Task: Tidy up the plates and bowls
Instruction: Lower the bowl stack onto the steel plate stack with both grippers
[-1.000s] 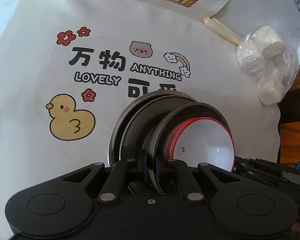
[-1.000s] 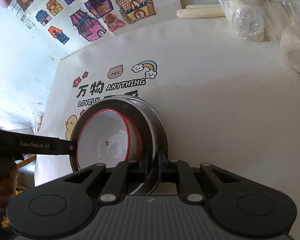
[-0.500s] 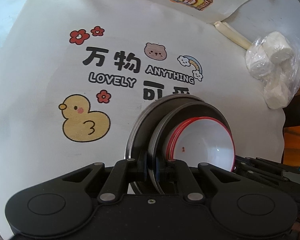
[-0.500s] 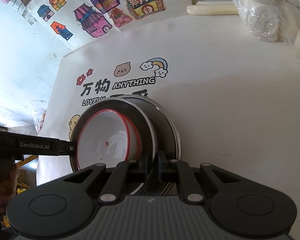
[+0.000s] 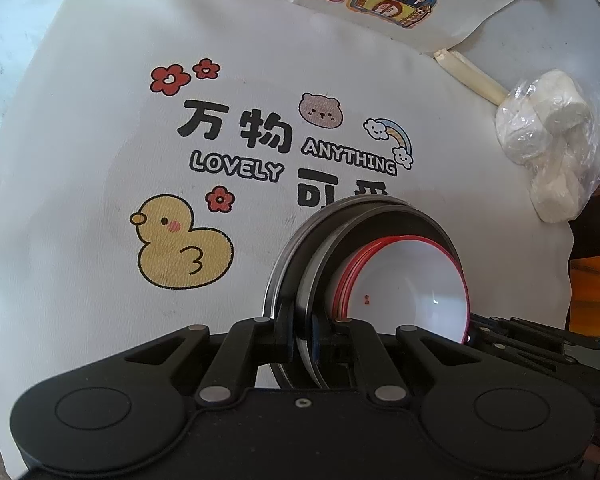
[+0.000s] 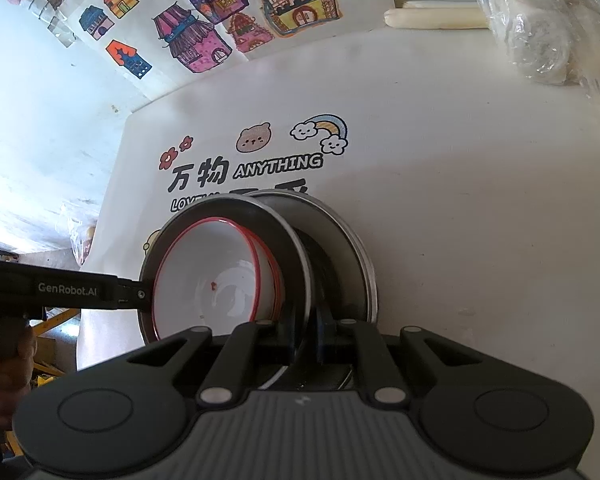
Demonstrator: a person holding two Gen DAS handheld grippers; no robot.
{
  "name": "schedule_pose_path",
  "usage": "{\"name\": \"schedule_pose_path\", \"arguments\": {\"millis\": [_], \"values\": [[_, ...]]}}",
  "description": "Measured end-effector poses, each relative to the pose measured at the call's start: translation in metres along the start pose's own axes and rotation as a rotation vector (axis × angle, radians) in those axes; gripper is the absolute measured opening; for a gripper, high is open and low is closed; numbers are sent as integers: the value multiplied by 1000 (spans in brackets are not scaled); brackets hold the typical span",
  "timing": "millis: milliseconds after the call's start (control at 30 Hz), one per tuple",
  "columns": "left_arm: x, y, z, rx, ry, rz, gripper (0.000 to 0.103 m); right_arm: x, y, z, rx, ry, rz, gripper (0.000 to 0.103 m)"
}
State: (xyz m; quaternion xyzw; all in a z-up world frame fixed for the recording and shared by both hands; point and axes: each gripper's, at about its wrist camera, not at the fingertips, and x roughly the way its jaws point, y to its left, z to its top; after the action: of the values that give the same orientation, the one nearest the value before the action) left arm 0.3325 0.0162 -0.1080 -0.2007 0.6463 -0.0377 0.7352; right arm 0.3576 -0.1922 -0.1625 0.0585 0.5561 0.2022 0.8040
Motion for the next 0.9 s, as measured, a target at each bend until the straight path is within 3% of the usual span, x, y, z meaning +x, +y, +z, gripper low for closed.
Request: {"name": "schedule_pose_path", "arguments": {"millis": [900], "values": [[-5, 1, -4, 11, -36, 4, 10, -9, -2, -5, -2, -39, -18, 16]]}}
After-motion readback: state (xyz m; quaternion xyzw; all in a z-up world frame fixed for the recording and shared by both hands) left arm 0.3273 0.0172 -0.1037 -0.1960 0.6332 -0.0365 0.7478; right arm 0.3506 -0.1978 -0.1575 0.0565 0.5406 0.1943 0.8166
